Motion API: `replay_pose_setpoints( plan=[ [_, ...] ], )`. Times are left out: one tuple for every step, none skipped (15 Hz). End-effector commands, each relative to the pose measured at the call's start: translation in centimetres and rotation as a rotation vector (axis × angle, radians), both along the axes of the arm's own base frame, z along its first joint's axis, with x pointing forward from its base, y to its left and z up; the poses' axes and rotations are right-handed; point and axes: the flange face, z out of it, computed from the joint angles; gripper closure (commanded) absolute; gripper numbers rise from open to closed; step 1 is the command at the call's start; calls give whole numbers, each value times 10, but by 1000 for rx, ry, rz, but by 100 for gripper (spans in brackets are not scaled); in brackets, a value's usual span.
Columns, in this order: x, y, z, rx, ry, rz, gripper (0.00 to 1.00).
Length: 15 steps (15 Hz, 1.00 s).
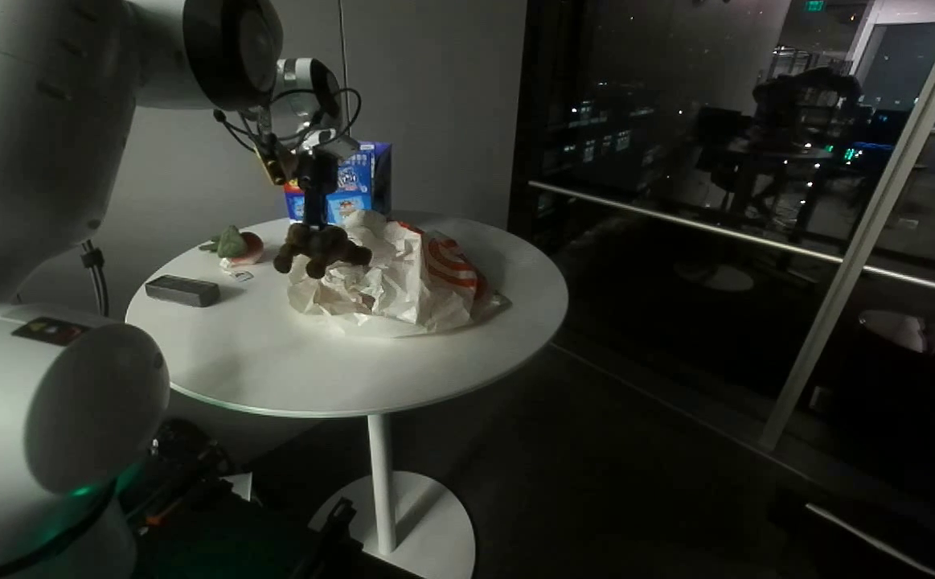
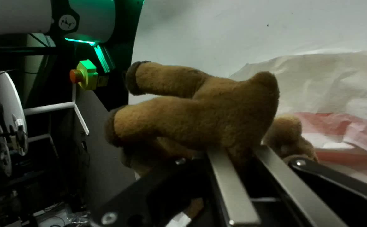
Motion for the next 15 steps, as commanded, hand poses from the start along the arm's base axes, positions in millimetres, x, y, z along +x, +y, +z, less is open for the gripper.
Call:
replay_pose_setpoints(
  plan=[
    [10,26,10,53,-42,-8,92],
    [12,28,10,68,-47,-18,92],
    [15,26,8,70,-49,-37,93],
    [19,25,7,74,-60,-50,93],
    [24,22,4,69,-78,-58,93],
    [29,20,1,64,-92,-58,93],
    [33,18,-2,49,-110,-59,93],
    [37,16,-5,51,-117,-55,93],
    [41,14,-9,48,-128,-47,93],
    [45,13,-11,48,-135,-43,94],
    [49,12,-11,42,-153,-24,94],
    [54,11,-11,28,-180,-6,94],
    [58,9,-11,16,-206,4,94],
    [63,6,-10,-8,-233,0,94],
    [67,1,-9,-22,-254,-19,94]
  ],
)
